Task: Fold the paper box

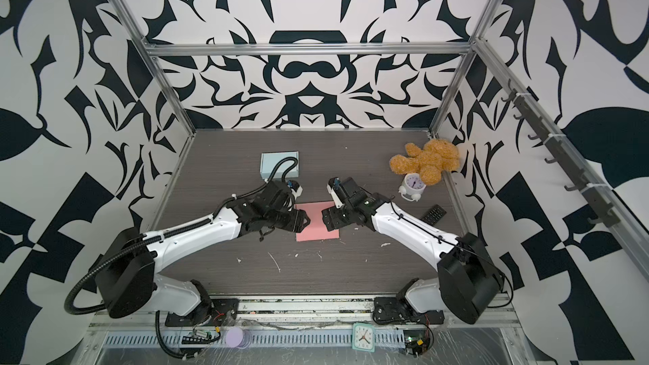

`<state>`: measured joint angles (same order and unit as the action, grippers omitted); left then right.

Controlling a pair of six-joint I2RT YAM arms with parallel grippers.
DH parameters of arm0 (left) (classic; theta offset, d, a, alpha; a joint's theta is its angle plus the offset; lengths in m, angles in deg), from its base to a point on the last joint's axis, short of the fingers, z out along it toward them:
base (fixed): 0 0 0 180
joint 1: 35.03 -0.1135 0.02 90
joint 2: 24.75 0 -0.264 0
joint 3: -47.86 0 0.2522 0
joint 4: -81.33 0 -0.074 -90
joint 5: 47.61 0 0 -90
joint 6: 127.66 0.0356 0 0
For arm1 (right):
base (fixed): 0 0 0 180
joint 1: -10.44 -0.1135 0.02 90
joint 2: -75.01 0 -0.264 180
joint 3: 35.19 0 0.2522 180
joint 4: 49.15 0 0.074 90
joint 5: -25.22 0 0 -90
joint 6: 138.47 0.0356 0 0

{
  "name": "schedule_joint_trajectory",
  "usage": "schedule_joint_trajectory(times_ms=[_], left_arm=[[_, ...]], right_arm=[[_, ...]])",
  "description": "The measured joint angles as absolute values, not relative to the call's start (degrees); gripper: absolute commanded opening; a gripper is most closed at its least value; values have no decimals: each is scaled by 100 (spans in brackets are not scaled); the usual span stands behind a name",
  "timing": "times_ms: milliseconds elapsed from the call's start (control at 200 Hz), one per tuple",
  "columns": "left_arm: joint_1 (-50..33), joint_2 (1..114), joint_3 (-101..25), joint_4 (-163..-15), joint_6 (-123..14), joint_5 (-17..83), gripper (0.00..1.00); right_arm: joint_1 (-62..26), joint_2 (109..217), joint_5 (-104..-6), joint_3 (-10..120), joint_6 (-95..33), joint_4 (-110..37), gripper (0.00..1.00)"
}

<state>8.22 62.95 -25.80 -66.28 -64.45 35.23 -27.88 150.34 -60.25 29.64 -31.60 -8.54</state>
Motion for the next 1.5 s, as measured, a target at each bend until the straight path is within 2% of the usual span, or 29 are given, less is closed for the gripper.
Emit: schedule_joint_trajectory(times_ms=[200,500,1045,1270,1500], left_arm=[[120,7709,-4145,-6407,-6016,2734,65],[-120,8944,-4941,-5942,-5697,2096,64],[-197,9092,-4737,-5784,-5557,1783,64],[-203,8933,-4230,-5926,-5584,1634,64],[-201,8301,-3406,-6294,-5842,1431,62]], right_arm=[[-3173,14584,-5887,2391,-2778,-1060,43],[-3424,14934,-5747,1803,-2430,-1713,32],[-3306,15697,-5736,1683,-2437,-2487,27],[-2931,15830,-5631,1683,-2487,-2622,27],[-2780,16092,-5507,1722,-2592,-2651,27]])
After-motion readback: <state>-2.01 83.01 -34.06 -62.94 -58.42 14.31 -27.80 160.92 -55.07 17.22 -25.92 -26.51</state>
